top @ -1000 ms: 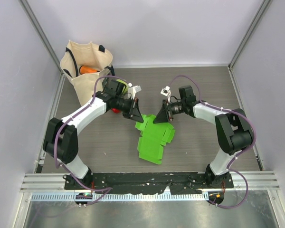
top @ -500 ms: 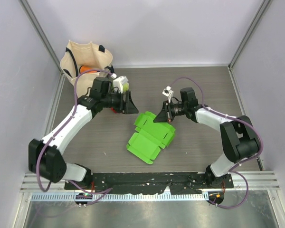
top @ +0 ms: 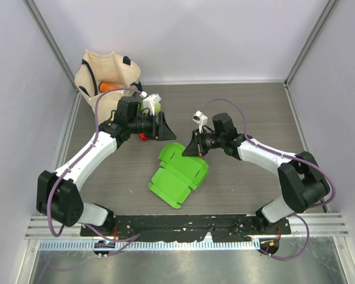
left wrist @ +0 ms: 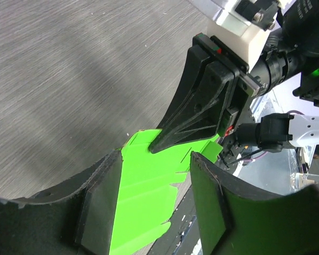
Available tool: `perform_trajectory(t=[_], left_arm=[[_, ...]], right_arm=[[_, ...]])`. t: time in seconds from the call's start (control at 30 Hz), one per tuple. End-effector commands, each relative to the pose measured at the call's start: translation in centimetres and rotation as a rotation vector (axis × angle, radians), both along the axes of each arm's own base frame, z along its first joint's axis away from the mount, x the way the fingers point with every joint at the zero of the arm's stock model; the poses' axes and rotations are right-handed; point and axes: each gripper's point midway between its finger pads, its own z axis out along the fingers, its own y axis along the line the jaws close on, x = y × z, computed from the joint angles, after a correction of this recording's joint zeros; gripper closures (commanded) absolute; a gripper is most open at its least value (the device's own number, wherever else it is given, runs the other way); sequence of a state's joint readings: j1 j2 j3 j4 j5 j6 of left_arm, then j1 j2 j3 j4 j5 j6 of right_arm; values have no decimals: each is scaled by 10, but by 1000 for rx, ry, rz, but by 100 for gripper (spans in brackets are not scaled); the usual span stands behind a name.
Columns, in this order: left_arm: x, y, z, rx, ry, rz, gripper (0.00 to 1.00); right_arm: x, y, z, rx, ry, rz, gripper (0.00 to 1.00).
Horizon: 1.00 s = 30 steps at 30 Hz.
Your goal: Fold the paper box
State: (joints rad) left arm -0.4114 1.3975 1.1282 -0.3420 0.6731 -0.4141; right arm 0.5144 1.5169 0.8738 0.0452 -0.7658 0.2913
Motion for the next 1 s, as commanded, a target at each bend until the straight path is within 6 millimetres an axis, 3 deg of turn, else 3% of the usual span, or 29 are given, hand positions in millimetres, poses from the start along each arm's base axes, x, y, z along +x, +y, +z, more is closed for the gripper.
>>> perform_trajectory(t=[0.0,0.13,0.47,0.77,0.97], left_arm=[[3,-5,12,-24,-46,-1,44],[-1,-10,3,-1,-21,-19,48],[-2,-12,-6,40,-1,-17,44],[6,6,14,68,-140,78,44],[-6,-8,16,9,-89,-11,44]], right_arm=[[12,13,23,27,-78,-36,99],[13,17,25,29,-85,-51,99],[6,27,45,70,-120,-37,99],[-11,26,45,57,-116,-7,99],[-9,28,57,76,-139,-22,99]])
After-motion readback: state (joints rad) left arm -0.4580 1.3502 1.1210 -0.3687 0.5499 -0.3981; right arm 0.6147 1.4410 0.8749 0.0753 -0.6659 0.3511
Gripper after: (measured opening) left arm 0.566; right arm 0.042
